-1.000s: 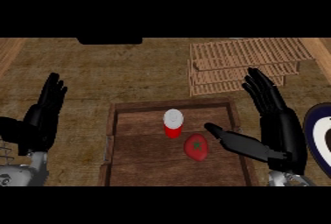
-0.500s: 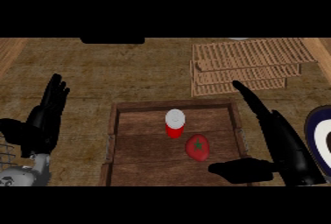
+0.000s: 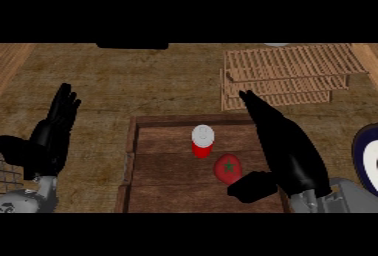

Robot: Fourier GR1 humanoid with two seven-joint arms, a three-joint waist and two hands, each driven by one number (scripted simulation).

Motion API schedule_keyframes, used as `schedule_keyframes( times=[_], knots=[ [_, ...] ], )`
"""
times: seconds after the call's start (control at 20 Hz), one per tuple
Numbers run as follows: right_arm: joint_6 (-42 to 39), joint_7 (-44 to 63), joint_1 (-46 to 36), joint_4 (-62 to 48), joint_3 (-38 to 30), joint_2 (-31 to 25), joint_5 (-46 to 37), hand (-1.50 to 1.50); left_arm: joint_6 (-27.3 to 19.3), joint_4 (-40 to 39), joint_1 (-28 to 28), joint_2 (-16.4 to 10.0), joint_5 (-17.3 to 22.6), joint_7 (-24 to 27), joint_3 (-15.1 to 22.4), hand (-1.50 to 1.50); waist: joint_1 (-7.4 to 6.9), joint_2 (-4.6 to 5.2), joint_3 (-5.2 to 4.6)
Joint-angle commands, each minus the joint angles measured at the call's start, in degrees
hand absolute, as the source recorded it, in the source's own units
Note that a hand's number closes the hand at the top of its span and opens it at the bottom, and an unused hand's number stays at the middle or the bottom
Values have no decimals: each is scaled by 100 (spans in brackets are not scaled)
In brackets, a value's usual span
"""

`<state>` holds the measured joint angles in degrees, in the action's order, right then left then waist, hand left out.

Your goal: Pick the tomato from the tray and place it in the tiered shelf

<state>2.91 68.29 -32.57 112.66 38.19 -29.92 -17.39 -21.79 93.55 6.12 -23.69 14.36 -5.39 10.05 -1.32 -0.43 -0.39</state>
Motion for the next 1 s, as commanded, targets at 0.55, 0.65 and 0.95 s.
schedule_keyframes(
  times=[0.55,0.65,0.95],
  knots=[
    [-1062,1692,-505,-1777,706,931,-633,-150,0,69,-32,-50,-43,-98,-177,0,169,-23,16],
    [-1128,1693,-357,-1583,612,953,-686,-150,-115,215,62,-33,-73,-330,-184,0,226,-31,26],
    [-975,1694,-14,-1802,786,1564,-1354,-150,-40,148,-155,126,-160,-75,-115,0,174,2,32]
  ],
)
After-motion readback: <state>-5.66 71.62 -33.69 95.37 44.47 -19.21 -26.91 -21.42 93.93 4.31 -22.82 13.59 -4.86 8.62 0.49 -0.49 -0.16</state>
